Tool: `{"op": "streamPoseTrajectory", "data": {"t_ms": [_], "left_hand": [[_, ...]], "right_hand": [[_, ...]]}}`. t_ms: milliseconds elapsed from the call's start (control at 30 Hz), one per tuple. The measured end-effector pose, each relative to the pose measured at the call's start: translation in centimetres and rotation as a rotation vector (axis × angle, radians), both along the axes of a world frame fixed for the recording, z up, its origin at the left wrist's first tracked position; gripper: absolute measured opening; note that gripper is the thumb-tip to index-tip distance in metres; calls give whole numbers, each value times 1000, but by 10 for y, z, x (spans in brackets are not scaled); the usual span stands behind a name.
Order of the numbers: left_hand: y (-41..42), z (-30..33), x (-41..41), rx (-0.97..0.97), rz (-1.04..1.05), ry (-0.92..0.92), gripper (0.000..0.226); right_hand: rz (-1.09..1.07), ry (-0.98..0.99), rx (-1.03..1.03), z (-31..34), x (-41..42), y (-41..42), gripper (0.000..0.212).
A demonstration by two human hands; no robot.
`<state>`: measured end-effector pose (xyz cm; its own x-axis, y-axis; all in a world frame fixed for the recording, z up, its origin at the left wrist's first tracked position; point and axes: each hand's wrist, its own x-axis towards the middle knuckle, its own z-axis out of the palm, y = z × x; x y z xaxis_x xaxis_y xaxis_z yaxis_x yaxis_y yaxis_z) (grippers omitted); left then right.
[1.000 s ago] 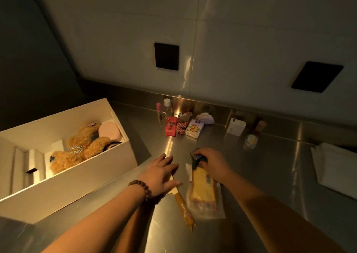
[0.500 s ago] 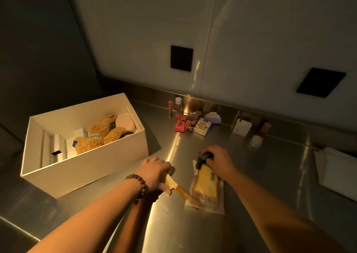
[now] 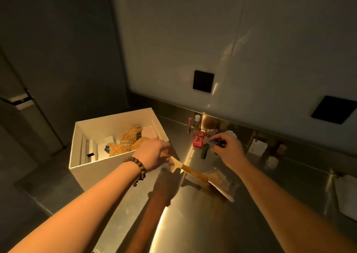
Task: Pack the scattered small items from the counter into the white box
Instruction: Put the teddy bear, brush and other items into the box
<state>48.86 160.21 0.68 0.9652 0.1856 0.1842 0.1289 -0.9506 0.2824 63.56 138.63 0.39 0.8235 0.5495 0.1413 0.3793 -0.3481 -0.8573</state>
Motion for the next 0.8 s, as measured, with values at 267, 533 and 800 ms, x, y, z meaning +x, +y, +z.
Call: {"op": "streamPoseTrajectory", "data": {"t_ms": [267,533,800], "left_hand": [[53,51,-46,-104,289,-168,21],[139,47,-79,-454,726,-98,10],[164,18,-82,-592,883,146,27]], "right_hand": [[50,-89,111,46,-12,68,15],[148,-95,114,47,-26,149,22],[216,7,84,37,-31,206,22]]}}
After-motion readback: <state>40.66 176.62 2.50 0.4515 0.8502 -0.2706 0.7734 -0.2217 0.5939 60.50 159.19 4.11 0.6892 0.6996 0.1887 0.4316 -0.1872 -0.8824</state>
